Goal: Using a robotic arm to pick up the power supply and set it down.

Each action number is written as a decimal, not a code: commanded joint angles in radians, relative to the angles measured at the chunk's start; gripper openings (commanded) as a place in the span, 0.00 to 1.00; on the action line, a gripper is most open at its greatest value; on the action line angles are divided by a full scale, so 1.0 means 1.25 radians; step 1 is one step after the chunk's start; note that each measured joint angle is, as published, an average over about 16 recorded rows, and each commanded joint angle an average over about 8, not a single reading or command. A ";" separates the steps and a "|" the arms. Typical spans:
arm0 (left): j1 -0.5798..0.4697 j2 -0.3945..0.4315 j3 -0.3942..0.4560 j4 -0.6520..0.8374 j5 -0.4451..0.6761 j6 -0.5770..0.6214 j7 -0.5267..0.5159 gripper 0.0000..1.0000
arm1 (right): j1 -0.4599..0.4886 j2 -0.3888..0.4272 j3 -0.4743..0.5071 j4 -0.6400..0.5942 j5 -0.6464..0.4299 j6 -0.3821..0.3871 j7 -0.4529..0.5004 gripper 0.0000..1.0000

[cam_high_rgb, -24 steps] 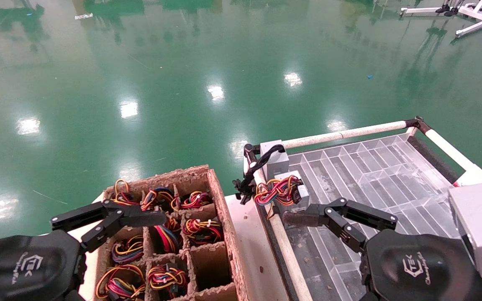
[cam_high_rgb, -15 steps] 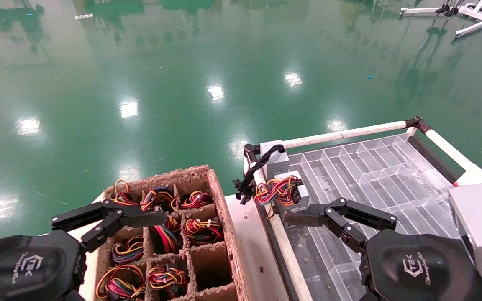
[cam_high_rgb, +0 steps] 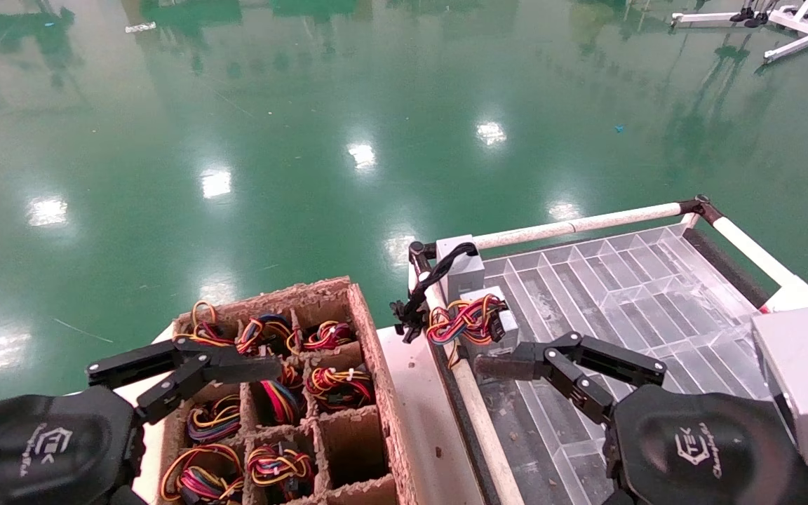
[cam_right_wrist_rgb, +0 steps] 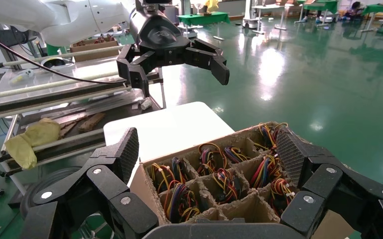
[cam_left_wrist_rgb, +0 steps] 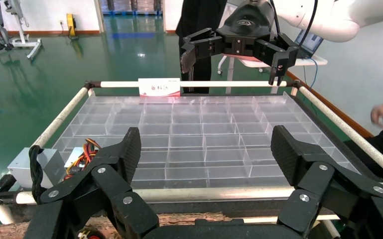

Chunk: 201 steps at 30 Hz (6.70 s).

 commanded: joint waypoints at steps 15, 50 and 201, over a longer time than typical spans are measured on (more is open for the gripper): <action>0.000 0.000 0.000 0.000 0.000 0.000 0.000 0.00 | 0.000 0.000 0.000 0.001 0.000 0.000 0.000 1.00; 0.000 0.000 0.001 0.000 0.000 0.000 0.000 0.00 | 0.350 -0.414 -0.244 -0.465 -0.484 0.111 -0.271 0.46; -0.001 -0.001 0.003 0.000 -0.002 -0.001 0.002 1.00 | 0.548 -0.245 -0.290 -0.569 -0.424 -0.038 -0.334 0.00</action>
